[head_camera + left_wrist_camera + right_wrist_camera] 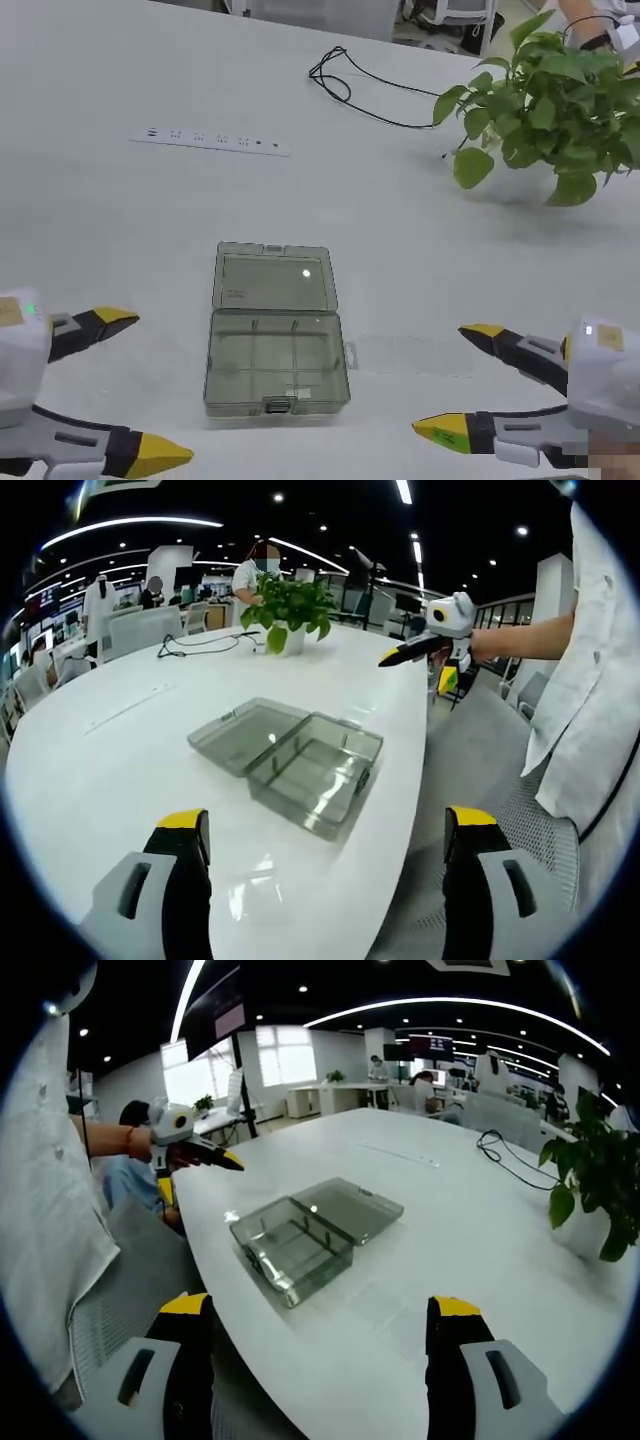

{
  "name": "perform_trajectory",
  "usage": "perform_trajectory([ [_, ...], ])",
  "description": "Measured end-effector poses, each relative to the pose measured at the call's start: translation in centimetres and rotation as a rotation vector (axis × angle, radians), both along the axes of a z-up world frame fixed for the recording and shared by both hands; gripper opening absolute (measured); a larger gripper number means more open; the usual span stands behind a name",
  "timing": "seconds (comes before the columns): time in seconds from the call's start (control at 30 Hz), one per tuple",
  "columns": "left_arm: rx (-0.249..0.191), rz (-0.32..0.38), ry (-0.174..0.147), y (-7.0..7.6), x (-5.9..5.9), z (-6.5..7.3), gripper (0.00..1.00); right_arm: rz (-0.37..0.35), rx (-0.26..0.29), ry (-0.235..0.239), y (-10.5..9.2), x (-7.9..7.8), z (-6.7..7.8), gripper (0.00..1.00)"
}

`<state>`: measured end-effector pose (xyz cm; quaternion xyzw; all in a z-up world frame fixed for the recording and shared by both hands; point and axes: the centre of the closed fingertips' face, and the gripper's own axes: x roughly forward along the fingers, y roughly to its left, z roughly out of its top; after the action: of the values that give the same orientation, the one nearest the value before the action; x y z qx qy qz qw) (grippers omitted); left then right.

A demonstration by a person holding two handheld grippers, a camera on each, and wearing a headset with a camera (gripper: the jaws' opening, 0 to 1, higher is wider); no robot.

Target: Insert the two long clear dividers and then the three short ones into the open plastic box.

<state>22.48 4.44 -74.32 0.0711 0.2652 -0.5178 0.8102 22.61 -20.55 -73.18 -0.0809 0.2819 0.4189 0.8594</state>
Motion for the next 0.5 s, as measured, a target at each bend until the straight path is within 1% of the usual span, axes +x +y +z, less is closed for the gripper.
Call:
perform_trajectory([
  [0.07, 0.005, 0.012, 0.006, 0.3, 0.3, 0.0, 0.97, -0.002, -0.001, 0.001, -0.1, 0.0, 0.0, 0.88],
  [0.1, 0.013, 0.025, 0.004, 0.6, 0.6, -0.1, 0.96, -0.001, -0.001, 0.001, -0.1, -0.1, 0.0, 0.88],
  [0.17, 0.011, 0.04, 0.004, 1.0, 1.0, -0.1, 0.94, -0.002, 0.0, 0.002, -0.1, -0.1, 0.0, 0.88],
  [0.2, 0.012, 0.051, 0.008, 1.2, 1.2, -0.1, 0.94, -0.003, -0.001, 0.003, -0.1, -0.2, 0.0, 0.88],
  [0.23, 0.022, 0.068, 0.016, 1.5, 1.4, -0.3, 0.93, -0.004, 0.0, 0.003, -0.1, -0.2, 0.0, 0.88],
  [0.33, 0.03, 0.087, 0.014, 2.2, 1.9, -0.4, 0.9, -0.007, 0.002, 0.004, -0.2, -0.2, 0.0, 0.87],
  [0.43, 0.041, 0.134, 0.039, 3.2, 2.6, -0.6, 0.86, -0.007, 0.004, 0.002, -0.1, -0.2, 0.0, 0.87],
  [0.5, 0.055, 0.148, 0.025, 3.8, 3.1, -0.7, 0.84, -0.008, 0.005, 0.003, -0.1, -0.2, 0.0, 0.87],
])
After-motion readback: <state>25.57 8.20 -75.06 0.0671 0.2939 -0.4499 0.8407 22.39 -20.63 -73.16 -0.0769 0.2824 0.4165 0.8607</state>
